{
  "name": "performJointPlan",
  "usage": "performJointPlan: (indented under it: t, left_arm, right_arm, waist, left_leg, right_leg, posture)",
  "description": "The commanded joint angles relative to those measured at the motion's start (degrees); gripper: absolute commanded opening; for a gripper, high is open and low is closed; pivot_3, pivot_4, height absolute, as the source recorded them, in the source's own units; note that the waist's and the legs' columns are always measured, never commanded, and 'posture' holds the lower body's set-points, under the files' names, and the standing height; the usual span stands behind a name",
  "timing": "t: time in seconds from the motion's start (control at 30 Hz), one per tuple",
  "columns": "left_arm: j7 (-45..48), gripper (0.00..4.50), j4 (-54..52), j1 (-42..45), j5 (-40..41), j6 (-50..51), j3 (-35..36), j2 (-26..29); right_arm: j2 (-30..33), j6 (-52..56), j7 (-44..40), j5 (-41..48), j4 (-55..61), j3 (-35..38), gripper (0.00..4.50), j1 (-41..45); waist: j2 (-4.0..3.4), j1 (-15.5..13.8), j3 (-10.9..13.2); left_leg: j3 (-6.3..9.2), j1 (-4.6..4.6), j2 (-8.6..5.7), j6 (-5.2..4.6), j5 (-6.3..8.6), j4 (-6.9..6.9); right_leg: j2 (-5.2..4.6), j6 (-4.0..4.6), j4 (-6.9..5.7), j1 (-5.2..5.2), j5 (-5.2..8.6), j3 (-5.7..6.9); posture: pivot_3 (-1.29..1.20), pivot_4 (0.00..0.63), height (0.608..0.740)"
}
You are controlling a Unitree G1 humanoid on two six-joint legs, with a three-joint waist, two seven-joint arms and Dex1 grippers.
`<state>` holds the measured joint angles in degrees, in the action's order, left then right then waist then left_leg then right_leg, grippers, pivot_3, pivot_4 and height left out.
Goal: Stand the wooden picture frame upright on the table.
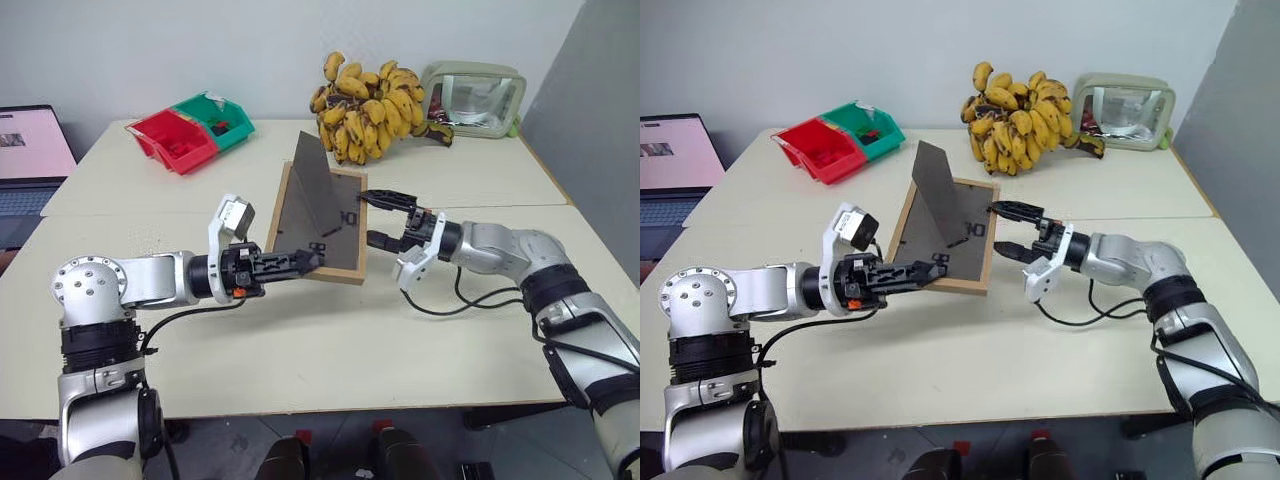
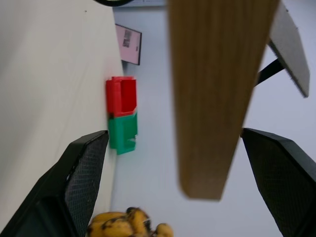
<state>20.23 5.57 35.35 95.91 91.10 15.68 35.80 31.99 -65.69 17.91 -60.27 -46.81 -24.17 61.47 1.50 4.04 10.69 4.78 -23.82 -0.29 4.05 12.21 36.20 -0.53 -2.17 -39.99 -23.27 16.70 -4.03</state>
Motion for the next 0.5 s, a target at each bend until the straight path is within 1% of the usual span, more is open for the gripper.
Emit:
performJointPlan:
  t: [0.03,0.1,0.17,0.2,0.5]
  left_arm:
    - [-4.26,1.4,-3.26,-1.93,11.29,-5.34,-3.4,3.85]
    - [-6.31,1.4,-3.87,-2.88,15.36,-8.01,-5.69,5.81]
    - [-6.92,1.4,-4.39,-3.39,16.93,-9.82,-7.16,7.0]
    - [-6.8,1.4,-4.42,-3.48,17.08,-10.51,-7.65,7.33]
    - [-5.09,1.4,-6.54,-4.66,17.09,-13.24,-10.45,8.69]
  right_arm:
    - [0.21,-1.11,7.46,-1.58,-1.19,-2.07,4.48,2.78]
    - [0.55,-2.63,8.81,-1.45,-2.11,-3.18,4.12,3.59]
    - [1.1,-3.93,10.45,-1.58,-2.17,-4.01,3.75,4.02]
    - [1.36,-4.14,11.32,-1.9,-2.02,-4.5,3.47,4.19]
    - [1.88,-3.28,15.3,-3.79,-2.91,-7.64,1.58,6.09]
  waist:
    - [0.01,0.09,0.0]
    - [0.01,0.14,-0.01]
    - [0.01,0.17,-0.01]
    - [0.01,0.13,-0.01]
    - [0.01,0.69,-0.01]
  left_leg:
    - [0.0,0.0,0.01,0.0,0.0,0.0]
    - [0.0,-0.01,-0.02,-0.01,0.0,0.01]
    - [-0.02,-0.01,-0.04,-0.03,0.0,0.01]
    - [-0.02,-0.01,-0.05,-0.05,-0.02,0.01]
    - [-0.03,0.0,-0.13,-0.11,-0.05,0.02]
  right_leg:
    - [-0.04,0.01,0.0,0.01,0.0,-0.01]
    - [-0.07,0.01,-0.01,0.02,0.0,0.0]
    - [-0.1,0.01,-0.02,0.03,0.0,0.0]
    - [-0.09,0.01,-0.02,0.04,0.0,0.01]
    - [0.06,0.01,-0.04,0.06,0.0,0.02]
  posture:
    - [0.0,0.15,0.74]
    - [0.0,0.15,0.74]
    - [0.0,0.15,0.74]
    - [0.0,0.15,0.74]
    - [0.0,0.15,0.74]
